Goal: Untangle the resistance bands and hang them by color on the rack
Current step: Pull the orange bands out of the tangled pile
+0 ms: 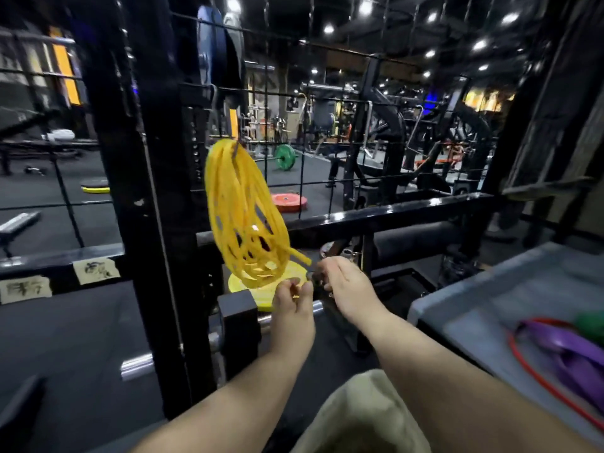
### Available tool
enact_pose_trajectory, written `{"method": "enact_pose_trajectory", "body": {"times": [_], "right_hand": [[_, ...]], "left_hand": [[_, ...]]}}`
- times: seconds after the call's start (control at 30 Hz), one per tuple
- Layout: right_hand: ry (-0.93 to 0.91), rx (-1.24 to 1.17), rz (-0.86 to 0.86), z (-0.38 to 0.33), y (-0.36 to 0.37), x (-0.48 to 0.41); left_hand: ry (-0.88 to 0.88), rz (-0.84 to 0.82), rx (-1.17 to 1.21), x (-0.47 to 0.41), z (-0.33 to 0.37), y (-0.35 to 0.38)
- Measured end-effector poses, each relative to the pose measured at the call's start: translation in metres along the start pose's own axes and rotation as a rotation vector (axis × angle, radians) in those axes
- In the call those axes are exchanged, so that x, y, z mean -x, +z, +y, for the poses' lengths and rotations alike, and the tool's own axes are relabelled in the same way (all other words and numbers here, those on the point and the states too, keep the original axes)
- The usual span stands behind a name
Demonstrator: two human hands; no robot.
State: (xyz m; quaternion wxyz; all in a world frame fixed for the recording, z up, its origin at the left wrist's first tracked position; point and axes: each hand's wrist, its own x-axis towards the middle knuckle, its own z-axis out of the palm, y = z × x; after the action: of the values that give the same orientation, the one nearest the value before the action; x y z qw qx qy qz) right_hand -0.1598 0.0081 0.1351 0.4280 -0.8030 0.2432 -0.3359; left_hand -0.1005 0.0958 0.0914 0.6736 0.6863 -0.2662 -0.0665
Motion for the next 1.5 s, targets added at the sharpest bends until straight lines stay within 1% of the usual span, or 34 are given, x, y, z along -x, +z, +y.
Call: {"method": "enact_pose_trajectory", "body": {"times": [0.07,0.17,0.23,0.3,0.37,0.47,0.5,0.53,0.57,0.6,0.63,0.67,0.7,0.77,0.83,0.9,0.97,1.07,1.1,1.23,1.33,1.4,1.5], "right_hand": [[0.040,-0.006,0.040,0.010,-0.012,0.002],[0.095,0.026,0.097,0.036,-0.038,0.007],[0.121,0.084,0.143,0.056,-0.065,0.012],[0.191,0.100,0.190,0.075,-0.094,0.021],[0.255,0.106,0.284,0.090,-0.125,0.035],[0.296,0.273,0.369,0.120,-0.175,0.059],[0.315,0.343,0.434,0.130,-0.191,0.068],[0.385,0.226,0.492,0.136,-0.206,0.076],[0.423,0.156,0.455,0.147,-0.222,0.086],[0.379,0.234,0.477,0.158,-0.239,0.098],[0.414,0.202,0.505,0.162,-0.253,0.109],[0.441,0.294,0.589,0.163,-0.264,0.120],[0.426,0.465,0.665,0.176,-0.278,0.132],[0.519,0.544,0.732,0.194,-0.307,0.154],[0.601,0.601,0.787,0.199,-0.325,0.172],[0.657,0.666,0.803,0.205,-0.339,0.186],[0.687,0.733,0.790,0.211,-0.348,0.196],[0.726,0.857,0.711,0.219,-0.353,0.204],[0.744,0.895,0.688,0.221,-0.353,0.206],[0.770,1.003,0.616,0.224,-0.355,0.210],[0.778,0.978,0.589,0.221,-0.364,0.205],[0.797,0.914,0.590,0.219,-0.370,0.204],[0.792,0.801,0.631,0.215,-0.377,0.206]], "left_hand": [[0.003,-0.042,-0.030,-0.003,0.002,0.019],[-0.009,-0.132,-0.012,-0.002,0.011,0.054],[0.017,-0.202,-0.040,0.002,0.017,0.085],[0.042,-0.277,-0.023,0.012,0.022,0.117],[0.027,-0.370,-0.011,0.026,0.028,0.153],[-0.025,-0.504,-0.003,0.054,0.033,0.211],[-0.041,-0.535,-0.002,0.063,0.033,0.231],[-0.051,-0.574,-0.007,0.073,0.033,0.250],[-0.056,-0.631,-0.014,0.083,0.034,0.267],[-0.060,-0.691,-0.020,0.093,0.033,0.283],[-0.053,-0.739,-0.028,0.102,0.034,0.298],[-0.043,-0.780,-0.033,0.110,0.034,0.313],[-0.023,-0.819,-0.034,0.117,0.033,0.326],[0.046,-0.903,-0.063,0.132,0.031,0.355],[0.136,-0.989,-0.145,0.144,0.026,0.377],[0.236,-1.047,-0.235,0.153,0.018,0.395],[0.340,-1.072,-0.340,0.160,0.010,0.407],[0.510,-1.098,-0.462,0.165,0.005,0.418],[0.541,-1.113,-0.494,0.166,0.005,0.421],[0.568,-1.167,-0.621,0.170,0.008,0.429],[0.637,-1.184,-0.722,0.177,0.010,0.430],[0.687,-1.190,-0.767,0.183,0.011,0.429],[0.691,-1.189,-0.752,0.189,0.012,0.427]]}}
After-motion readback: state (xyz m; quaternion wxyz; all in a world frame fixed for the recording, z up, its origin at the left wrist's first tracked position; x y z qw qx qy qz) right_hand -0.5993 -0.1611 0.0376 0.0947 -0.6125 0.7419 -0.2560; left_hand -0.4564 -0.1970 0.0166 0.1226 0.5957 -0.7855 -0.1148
